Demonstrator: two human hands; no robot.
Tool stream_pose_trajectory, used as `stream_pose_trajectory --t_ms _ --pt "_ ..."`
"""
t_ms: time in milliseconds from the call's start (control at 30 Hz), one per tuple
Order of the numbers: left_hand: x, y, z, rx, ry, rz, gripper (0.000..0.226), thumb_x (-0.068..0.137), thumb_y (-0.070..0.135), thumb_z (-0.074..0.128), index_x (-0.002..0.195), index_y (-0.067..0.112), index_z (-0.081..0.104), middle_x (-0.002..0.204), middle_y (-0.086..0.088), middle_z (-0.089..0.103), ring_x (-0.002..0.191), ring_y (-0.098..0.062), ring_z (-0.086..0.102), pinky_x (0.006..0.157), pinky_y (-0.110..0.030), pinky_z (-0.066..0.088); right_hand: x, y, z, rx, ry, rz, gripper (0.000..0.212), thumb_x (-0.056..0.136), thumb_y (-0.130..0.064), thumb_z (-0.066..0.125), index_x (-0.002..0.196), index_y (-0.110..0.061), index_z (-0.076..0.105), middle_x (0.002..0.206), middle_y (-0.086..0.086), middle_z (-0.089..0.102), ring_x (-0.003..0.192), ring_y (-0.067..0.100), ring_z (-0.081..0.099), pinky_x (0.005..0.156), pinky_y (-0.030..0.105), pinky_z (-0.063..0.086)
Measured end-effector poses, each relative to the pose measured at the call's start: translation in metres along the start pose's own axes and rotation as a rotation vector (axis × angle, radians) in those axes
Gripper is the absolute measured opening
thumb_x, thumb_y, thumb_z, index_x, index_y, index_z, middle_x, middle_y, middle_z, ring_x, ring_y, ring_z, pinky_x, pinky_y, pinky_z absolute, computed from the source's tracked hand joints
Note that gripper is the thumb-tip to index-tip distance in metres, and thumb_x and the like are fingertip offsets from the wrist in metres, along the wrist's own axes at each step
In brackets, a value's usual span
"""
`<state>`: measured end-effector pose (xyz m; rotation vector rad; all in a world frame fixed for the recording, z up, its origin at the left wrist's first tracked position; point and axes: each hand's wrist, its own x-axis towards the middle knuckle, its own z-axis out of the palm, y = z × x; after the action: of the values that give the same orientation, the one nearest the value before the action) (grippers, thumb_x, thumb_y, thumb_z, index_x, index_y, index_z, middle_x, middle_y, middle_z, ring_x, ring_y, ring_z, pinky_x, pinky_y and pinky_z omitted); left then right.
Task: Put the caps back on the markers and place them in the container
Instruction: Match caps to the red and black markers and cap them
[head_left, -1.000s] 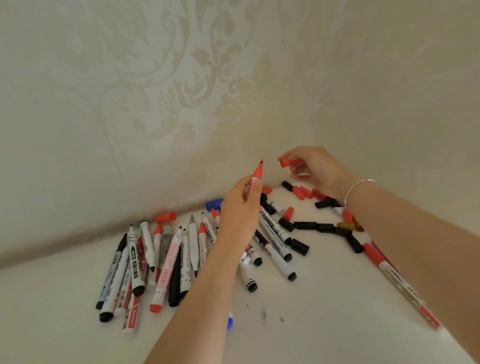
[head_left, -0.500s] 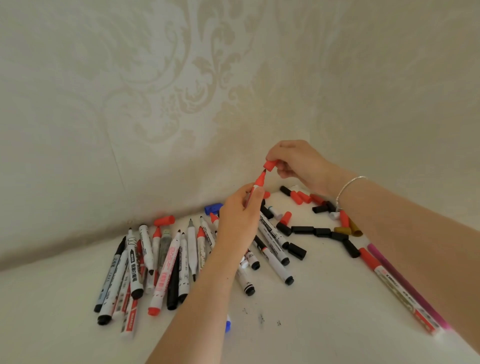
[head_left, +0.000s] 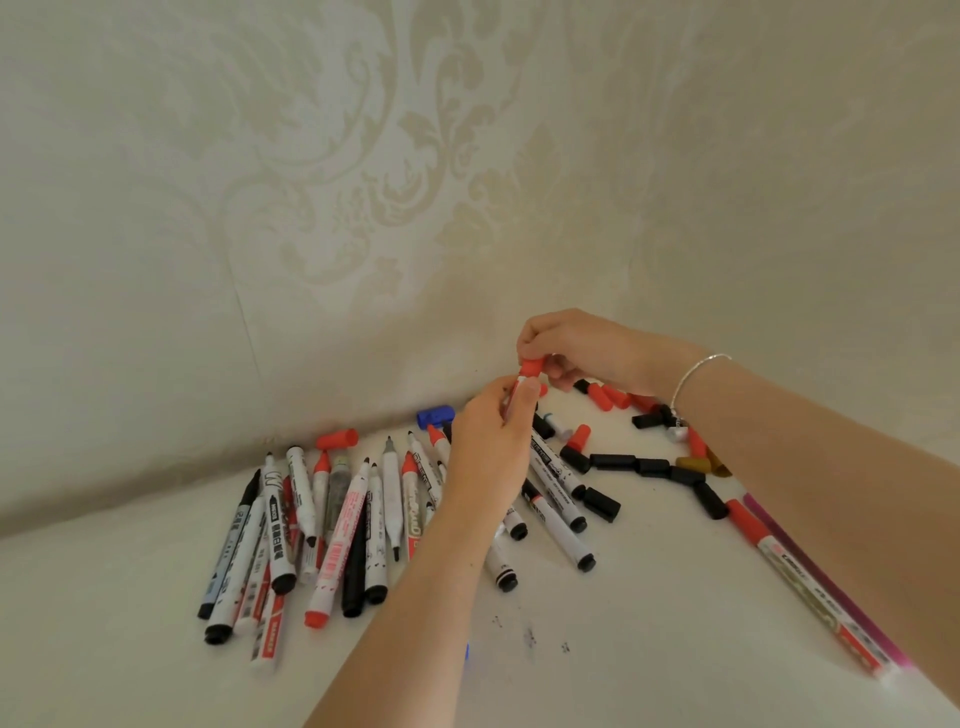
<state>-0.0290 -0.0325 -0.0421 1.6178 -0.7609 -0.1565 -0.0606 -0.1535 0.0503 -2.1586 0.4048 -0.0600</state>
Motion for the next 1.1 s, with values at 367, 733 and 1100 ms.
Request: stream_pose_trajectory --t_ms 367,733,1100 --pt "-0.004 0.002 0.000 -0.049 0.023 0.021 0.034 0.097 0.040 0.046 0.065 0.028 0.051 0.054 0.000 0.040 0.044 -0.007 0.030 0.048 -0.024 0.030 -0.004 -0.007 0.008 -0.097 0.006 -0.034 0.020 0.093 -0.002 0.040 0.076 -0.006 0.049 0.059 0.009 0.042 0.047 0.019 0.038 0.049 0.027 0.036" --pt "-0.005 0.004 -0.002 -0.087 0.043 0.000 0.035 0.099 0.035 0.046 0.066 0.027 0.054 0.047 0.007 0.039 0.043 -0.006 0.028 0.045 -0.022 0.028 -0.003 -0.007 0.019 -0.104 0.035 -0.027 0.017 0.092 -0.004 0.041 0.076 -0.007 0.046 0.060 0.008 0.049 0.045 0.020 0.044 0.053 0.031 0.039" --pt "0.003 0.002 -0.020 0.096 0.102 0.025 0.029 0.102 0.035 0.037 0.119 0.022 0.056 0.102 0.001 0.068 0.089 -0.016 0.066 0.079 -0.029 0.054 -0.026 -0.022 -0.015 -0.326 0.198 0.074 0.005 0.091 -0.007 0.044 0.091 -0.006 0.048 0.074 0.016 0.059 0.058 0.025 0.052 0.054 0.033 0.044"
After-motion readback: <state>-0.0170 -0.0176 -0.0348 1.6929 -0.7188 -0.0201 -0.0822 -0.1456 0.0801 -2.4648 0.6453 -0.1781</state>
